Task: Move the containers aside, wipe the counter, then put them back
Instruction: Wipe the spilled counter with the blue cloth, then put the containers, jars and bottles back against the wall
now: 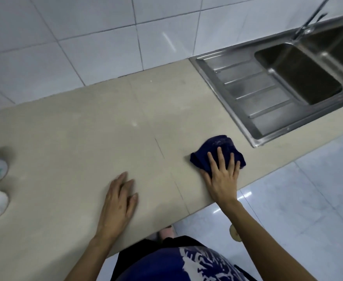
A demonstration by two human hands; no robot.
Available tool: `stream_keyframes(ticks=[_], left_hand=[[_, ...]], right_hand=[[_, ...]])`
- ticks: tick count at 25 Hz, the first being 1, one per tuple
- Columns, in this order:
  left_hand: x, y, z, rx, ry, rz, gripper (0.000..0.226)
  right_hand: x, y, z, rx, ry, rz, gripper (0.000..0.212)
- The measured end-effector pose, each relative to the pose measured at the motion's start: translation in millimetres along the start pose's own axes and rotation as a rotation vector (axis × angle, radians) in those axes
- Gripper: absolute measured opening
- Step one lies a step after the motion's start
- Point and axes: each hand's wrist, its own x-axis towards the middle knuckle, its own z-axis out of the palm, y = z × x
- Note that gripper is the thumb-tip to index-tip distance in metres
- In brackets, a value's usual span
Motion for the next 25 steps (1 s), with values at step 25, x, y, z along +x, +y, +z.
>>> stream_keyframes(ticks=[25], left_hand=[[-119,-196,-89,0.054,0.627,-0.697,0.027]], right_hand=[[-54,-426,-32,0.301,-0.406,-1.248,0.062]])
